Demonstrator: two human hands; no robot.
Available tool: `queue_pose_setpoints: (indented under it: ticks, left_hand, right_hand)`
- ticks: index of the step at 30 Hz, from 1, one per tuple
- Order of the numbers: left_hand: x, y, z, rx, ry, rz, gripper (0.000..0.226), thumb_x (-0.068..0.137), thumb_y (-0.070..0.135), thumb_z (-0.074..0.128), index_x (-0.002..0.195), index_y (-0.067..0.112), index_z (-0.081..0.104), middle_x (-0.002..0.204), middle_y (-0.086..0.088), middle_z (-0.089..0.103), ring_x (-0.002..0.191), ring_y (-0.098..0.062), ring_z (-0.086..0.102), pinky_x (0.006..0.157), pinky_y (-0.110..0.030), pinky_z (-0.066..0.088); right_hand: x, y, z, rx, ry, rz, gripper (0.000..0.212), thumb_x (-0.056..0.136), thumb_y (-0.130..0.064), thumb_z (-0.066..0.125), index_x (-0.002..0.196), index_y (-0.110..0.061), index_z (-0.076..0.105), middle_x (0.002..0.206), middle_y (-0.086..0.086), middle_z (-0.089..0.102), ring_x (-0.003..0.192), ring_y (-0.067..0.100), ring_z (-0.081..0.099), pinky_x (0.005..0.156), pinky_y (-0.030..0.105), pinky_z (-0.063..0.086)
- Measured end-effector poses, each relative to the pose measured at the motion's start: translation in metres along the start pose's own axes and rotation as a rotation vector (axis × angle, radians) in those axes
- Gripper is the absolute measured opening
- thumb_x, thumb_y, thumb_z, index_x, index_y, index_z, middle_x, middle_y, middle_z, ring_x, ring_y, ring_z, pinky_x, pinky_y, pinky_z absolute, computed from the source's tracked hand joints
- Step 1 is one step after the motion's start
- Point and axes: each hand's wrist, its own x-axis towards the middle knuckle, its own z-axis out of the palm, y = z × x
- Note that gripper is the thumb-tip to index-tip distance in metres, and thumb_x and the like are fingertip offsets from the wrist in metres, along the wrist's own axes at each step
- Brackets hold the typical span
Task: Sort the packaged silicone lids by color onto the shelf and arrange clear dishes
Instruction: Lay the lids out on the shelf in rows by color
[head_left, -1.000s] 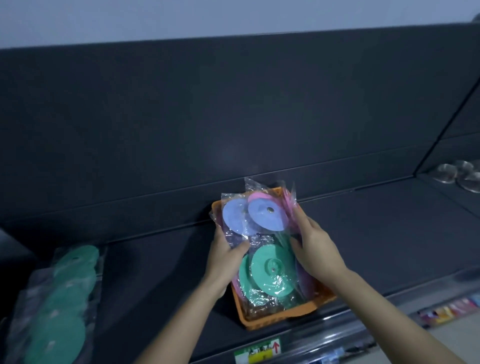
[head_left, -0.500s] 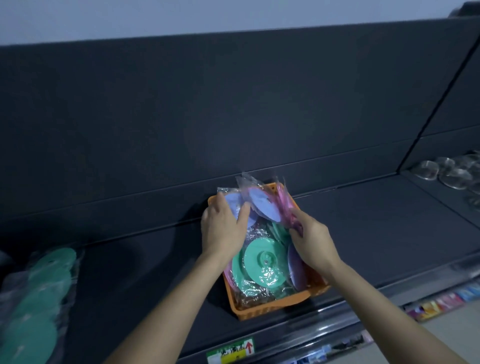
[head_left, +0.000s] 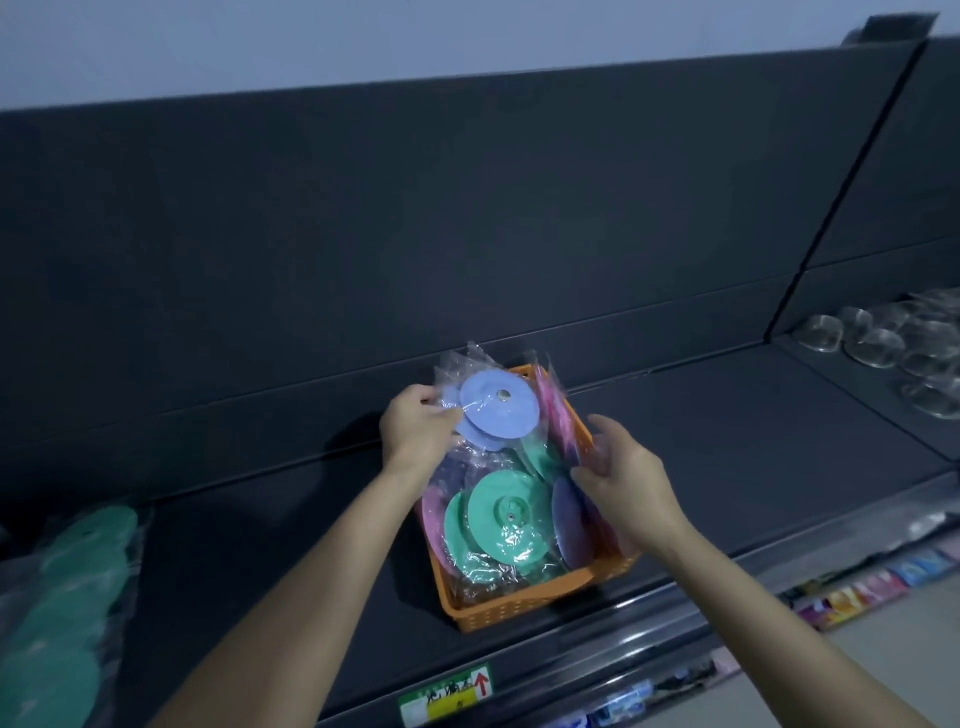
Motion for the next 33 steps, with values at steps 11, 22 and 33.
queue_pose_setpoints:
  ticks: [11, 22, 33]
  left_hand:
    - [-0.015, 0.002, -0.030, -0.237, 0.082, 0.117, 0.008, 0.085, 0.006, 0.063, 0.087, 0.013, 0.059, 0.086, -0.002, 0.067, 0.069, -0.014, 0.062, 0.060, -0.025, 0.054]
    - [-0.019, -0.015, -0.069, -0.287, 0.081, 0.164, 0.011, 0.086, 0.003, 0.061, 0.082, 0.012, 0.057, 0.079, 0.000, 0.065, 0.059, -0.007, 0.059, 0.054, -0.016, 0.052]
    - [-0.010, -0.014, -0.089, -0.295, 0.053, 0.224, 0.015, 0.084, 0.001, 0.061, 0.078, 0.015, 0.059, 0.079, -0.002, 0.066, 0.071, -0.012, 0.061, 0.064, -0.026, 0.054]
  right_hand:
    - [-0.021, -0.001, 0.027, -0.209, -0.167, 0.165, 0.057, 0.067, -0.048, 0.073, 0.105, -0.020, 0.042, 0.081, -0.010, 0.056, 0.076, 0.015, 0.057, 0.060, 0.028, 0.044]
    - [-0.012, -0.013, 0.007, -0.361, 0.048, 0.178, 0.018, 0.077, -0.005, 0.050, 0.059, -0.006, 0.050, 0.063, 0.010, 0.054, 0.060, 0.032, 0.052, 0.043, 0.026, 0.030]
    - [-0.015, -0.069, -0.029, -0.136, 0.415, 0.006, 0.025, 0.072, 0.004, 0.045, 0.055, -0.007, 0.032, 0.049, 0.004, 0.034, 0.049, 0.018, 0.023, 0.045, 0.031, 0.018]
